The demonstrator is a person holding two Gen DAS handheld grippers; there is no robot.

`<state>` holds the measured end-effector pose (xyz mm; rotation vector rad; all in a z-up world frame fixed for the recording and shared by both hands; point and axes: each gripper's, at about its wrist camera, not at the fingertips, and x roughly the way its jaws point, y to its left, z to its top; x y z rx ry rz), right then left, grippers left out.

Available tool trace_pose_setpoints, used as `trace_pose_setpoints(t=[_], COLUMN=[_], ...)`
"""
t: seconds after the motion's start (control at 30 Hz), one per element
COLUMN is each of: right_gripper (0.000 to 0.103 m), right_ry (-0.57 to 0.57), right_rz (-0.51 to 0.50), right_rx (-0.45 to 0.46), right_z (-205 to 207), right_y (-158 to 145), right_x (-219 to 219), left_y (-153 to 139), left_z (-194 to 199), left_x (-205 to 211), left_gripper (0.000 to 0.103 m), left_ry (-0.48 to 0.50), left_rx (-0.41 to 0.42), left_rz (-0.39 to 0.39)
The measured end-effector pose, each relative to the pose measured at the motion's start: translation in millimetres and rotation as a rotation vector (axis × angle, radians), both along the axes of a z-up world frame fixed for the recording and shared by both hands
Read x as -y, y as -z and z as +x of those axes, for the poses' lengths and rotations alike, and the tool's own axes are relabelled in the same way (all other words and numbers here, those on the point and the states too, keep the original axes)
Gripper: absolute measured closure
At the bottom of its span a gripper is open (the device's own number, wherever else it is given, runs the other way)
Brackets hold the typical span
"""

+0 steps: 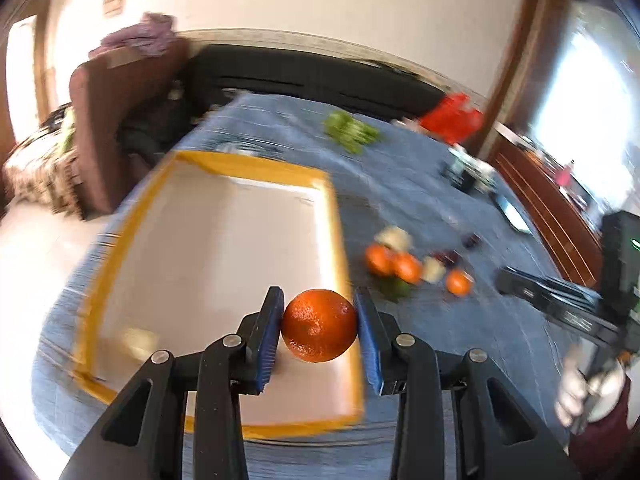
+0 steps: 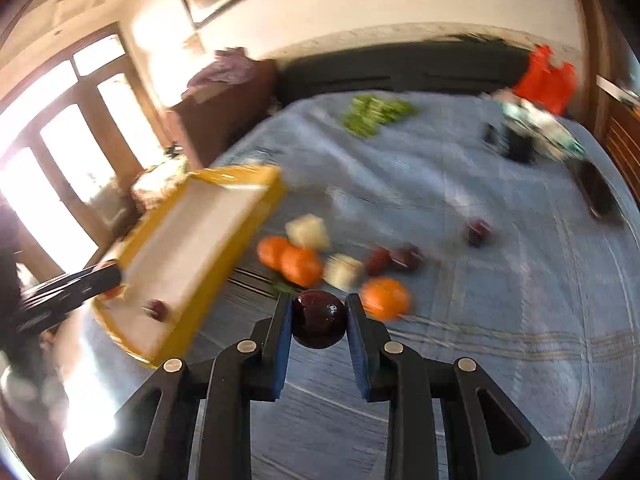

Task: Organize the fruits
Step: 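Carry the tangerine and plum into the tray and open both tools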

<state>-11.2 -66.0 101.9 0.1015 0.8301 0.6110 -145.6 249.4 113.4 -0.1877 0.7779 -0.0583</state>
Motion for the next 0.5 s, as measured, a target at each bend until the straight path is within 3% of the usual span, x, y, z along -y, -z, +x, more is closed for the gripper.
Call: trace_pose_setpoints(t=[0.1, 0.2, 0.3, 0.5], right_gripper=[0.074, 0.074, 0.074, 0.073], right_ry=[-0.075, -0.147, -0.215, -0.266], right_rz=[0.045, 0.034, 0.000, -0.084], right_rx=[-0.024, -0.042, -0.103, -0.189], right_z=[4, 11, 20, 33], right_y=[-12, -10, 10, 58], right_x=[-37, -86, -139, -204], left_y=[-4, 7, 32, 66], left_z=[12, 30, 51, 77], left_x=[-37, -71, -93, -111], left_gripper=[0.068, 0.068, 0.068, 0.068], left_ry=[-0.094, -0.146, -0.180, -0.214], left_rx=[-0.016, -0.077, -0.146, -0.229], left_rz=[0.026, -0.020, -0.034, -0.045])
